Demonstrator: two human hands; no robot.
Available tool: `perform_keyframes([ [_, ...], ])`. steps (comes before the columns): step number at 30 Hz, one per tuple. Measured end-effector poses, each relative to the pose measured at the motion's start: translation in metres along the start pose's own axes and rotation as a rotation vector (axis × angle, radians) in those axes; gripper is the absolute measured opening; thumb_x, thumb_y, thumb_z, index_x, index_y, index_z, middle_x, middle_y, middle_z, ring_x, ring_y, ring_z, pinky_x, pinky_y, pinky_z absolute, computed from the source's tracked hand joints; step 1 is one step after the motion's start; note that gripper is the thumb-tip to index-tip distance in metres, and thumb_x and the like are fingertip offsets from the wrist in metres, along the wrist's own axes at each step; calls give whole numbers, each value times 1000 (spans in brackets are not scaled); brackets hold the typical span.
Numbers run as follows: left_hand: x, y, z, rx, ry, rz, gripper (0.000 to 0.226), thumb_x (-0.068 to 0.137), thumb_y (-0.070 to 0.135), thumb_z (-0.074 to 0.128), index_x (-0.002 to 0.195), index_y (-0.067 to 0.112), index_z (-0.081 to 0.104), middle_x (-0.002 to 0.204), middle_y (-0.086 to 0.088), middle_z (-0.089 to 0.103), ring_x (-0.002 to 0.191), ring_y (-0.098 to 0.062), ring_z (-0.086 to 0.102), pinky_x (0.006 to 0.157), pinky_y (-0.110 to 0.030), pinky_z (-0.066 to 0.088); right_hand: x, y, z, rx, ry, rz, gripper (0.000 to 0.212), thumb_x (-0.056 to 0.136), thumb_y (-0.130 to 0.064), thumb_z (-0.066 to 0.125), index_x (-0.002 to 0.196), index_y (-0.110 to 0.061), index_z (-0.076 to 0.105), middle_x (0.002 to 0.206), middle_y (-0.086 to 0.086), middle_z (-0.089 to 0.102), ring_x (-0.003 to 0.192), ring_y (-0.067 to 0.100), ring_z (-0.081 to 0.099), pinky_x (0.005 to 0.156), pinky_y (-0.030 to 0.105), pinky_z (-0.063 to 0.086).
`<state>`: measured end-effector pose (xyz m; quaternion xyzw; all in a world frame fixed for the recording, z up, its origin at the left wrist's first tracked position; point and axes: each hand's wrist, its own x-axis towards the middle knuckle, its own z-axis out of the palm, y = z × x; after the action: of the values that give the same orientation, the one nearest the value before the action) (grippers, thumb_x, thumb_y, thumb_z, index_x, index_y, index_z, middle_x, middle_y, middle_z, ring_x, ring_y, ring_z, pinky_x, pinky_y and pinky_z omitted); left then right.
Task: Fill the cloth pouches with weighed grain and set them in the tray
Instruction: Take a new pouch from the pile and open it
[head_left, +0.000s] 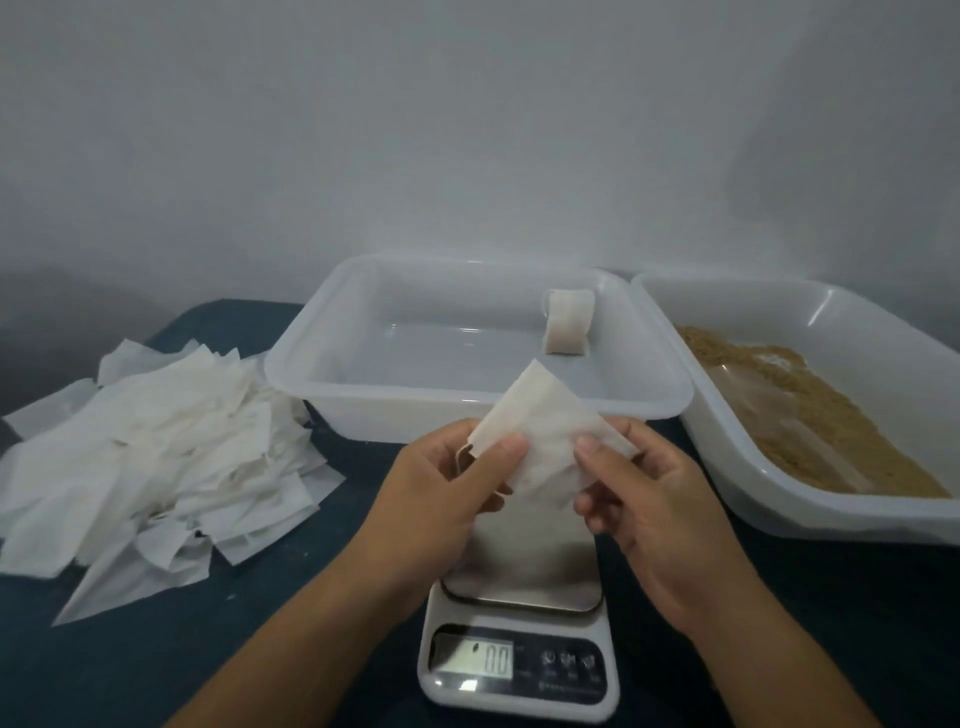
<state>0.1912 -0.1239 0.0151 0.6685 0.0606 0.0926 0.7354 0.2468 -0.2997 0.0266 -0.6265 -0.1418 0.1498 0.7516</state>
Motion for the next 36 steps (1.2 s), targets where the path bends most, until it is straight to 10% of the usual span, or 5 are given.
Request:
perform_keyframes([
  [8,-8,-2,-13,436,289,336,23,77,59,74,74,36,69,63,13,64,54,0,55,52,-9,39,0,1,1,-161,81,-69,29,75,-47,74,103,-37,75,101,0,75,59,17,64,55,25,54],
  [17,-10,-4,-11,710,303,599,16,84,27,85,76,21,73,71,15,63,69,-10,60,61,-21,45,-11,10,6,-837,116,-979,25,92,-25,72,117,-22,69,108,-6,59,62,4,53,61,15,48],
  [36,-12,-9,-8,714,253,542,14,83,23,84,76,26,71,71,14,63,73,-11,61,64,-11,43,-7,19,4,-1123,69,-865,11,91,-27,72,97,-20,78,94,-9,54,68,-3,38,60,9,37],
])
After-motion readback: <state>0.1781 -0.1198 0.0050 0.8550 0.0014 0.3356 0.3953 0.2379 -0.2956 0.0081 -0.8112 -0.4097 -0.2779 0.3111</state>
